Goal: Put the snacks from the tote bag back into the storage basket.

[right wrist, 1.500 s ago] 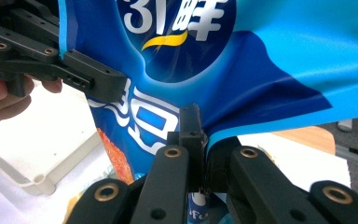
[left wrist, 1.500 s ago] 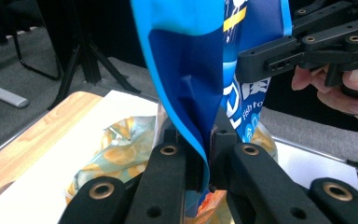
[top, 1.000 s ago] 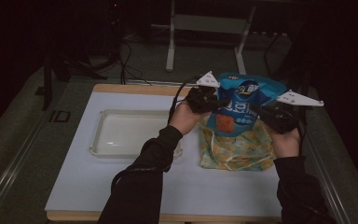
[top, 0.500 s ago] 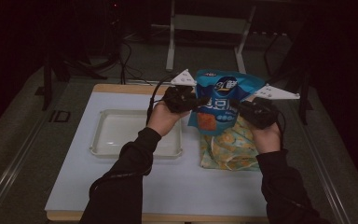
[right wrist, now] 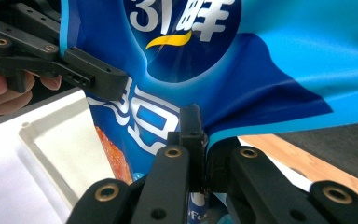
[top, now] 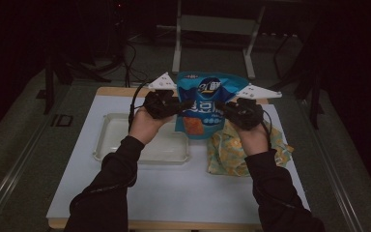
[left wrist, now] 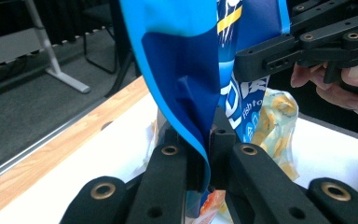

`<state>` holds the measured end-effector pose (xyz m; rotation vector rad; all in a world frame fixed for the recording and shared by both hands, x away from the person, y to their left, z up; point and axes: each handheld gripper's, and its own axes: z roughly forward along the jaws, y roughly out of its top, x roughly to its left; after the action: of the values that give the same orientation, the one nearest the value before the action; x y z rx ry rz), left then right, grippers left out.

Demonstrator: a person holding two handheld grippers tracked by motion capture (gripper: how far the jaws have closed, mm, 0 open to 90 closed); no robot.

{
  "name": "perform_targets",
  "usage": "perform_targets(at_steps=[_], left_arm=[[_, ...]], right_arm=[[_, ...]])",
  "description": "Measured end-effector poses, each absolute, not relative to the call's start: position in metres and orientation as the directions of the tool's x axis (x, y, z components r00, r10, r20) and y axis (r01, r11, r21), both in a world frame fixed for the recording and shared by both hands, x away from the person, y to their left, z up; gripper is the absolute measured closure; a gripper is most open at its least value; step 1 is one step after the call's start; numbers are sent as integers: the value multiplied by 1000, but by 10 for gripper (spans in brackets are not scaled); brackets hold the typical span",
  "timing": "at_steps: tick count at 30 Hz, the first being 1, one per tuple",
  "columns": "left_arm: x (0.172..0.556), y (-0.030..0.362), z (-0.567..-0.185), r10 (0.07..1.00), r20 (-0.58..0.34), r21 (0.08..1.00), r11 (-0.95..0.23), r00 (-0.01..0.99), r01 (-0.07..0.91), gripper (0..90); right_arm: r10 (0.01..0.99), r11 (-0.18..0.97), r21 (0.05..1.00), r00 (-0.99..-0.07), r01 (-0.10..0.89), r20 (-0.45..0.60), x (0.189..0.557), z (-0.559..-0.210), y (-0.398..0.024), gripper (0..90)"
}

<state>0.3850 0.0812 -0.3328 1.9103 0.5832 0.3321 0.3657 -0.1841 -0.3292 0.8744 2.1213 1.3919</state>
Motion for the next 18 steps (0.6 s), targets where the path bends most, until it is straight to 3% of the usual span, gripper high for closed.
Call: perform_targets(at_steps=[18], left_arm=[[371,155,-341,606,-49,914,-294,794,281,885]], right_arm=[[658,327,914,-752,238,-40,372,-335,-110,889]])
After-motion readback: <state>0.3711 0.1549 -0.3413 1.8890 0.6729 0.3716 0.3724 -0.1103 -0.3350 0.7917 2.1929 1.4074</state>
